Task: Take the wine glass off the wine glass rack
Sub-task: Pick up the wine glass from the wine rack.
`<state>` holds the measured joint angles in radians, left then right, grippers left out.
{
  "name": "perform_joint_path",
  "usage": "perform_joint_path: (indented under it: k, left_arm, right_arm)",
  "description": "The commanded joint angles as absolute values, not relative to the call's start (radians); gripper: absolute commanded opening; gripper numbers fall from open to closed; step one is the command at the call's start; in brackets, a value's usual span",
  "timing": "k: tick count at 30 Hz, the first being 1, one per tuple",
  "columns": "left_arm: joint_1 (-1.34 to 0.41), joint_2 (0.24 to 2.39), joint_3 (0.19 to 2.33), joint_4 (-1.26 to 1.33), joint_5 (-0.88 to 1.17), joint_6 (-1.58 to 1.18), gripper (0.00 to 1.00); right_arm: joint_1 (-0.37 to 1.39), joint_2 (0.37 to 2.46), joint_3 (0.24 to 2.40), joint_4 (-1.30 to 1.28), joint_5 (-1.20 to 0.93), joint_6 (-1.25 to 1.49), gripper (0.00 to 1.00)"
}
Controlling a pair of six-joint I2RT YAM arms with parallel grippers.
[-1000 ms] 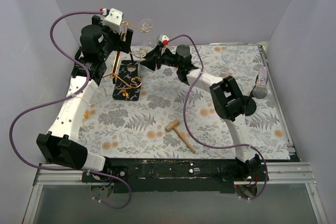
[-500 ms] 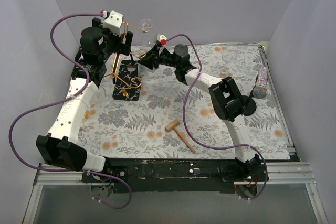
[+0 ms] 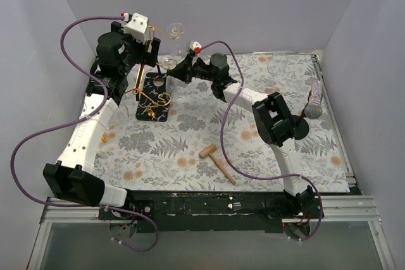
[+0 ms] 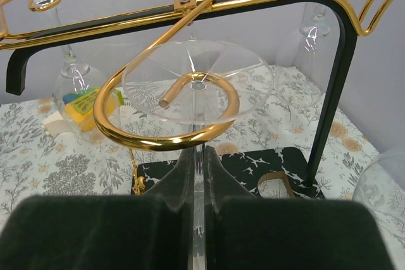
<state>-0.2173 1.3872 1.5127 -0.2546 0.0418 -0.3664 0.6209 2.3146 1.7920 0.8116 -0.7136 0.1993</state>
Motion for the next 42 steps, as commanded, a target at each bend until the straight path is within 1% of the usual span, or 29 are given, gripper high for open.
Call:
perform_joint_path:
  k: [1, 13, 27, 35, 42]
  left_arm:
    - [-0.212, 1.348, 1.514, -0.250, 0.044, -0.364, 0.98]
    - [-0.212, 1.348, 1.513, -0.255, 0.044, -0.362, 0.98]
    - [-0.210, 1.342, 1.480, -0.239, 0.052, -0.370, 0.98]
    - [-0.212, 1.333, 1.456, -0.227, 0.051, -0.370, 0.98]
    - [-0.212, 1.321, 1.437, -0.222, 0.046, -0.364, 0.98]
  right_arm:
    - [0.604, 2.293, 1.838, 0.862, -0.715, 0.195, 0.01]
    - [0.589, 2.260, 1.836, 0.905, -0.713, 0.117, 0.01]
    - [0.574, 2.192, 1.767, 0.933, -0.844, 0.101, 0.01]
    - [0.587, 2.194, 1.766, 0.922, -0.922, 0.089, 0.01]
    - [0.610, 2.210, 1.772, 0.871, -0.922, 0.061, 0.01]
